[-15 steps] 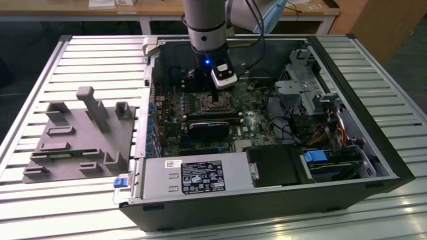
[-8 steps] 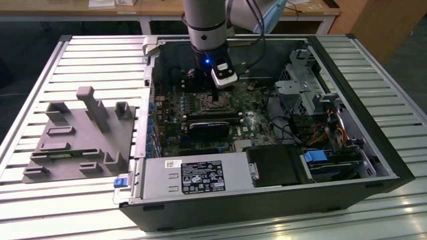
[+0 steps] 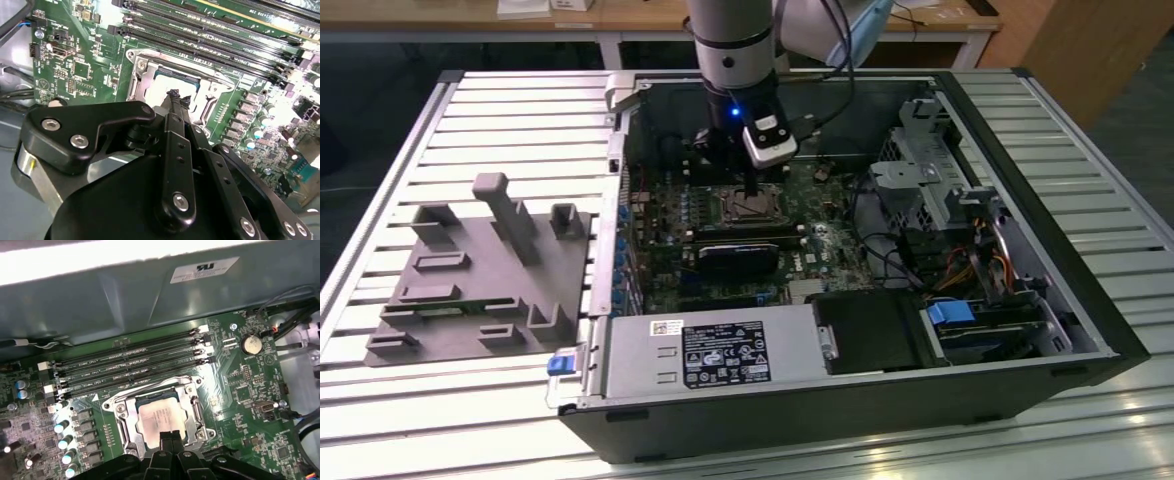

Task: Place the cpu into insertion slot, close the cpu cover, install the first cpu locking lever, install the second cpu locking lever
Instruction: 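Install the second cpu locking lever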

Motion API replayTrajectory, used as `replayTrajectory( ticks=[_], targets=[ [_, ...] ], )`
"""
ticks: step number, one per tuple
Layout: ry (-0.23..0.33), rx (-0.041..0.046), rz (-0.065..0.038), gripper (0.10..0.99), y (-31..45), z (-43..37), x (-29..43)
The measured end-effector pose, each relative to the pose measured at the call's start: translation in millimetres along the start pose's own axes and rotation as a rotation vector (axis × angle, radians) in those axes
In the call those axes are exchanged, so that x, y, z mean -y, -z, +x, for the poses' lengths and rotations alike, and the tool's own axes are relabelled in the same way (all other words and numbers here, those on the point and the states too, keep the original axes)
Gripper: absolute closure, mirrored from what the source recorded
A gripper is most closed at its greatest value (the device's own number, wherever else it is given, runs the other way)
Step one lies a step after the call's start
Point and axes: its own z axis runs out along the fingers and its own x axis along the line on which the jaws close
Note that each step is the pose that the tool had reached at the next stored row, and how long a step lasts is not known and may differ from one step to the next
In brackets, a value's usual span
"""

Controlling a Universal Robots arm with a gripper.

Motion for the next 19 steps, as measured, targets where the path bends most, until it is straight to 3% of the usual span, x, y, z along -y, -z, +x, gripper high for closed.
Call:
replayTrajectory(
  ticks=[11,19],
  targets=[
    [0.0,0.0,0.0,0.984,13.8,-2.0,-0.7],
    [0.0,-0.0017,0.0,0.984,14.1,-2.2,-0.8]
  ],
)
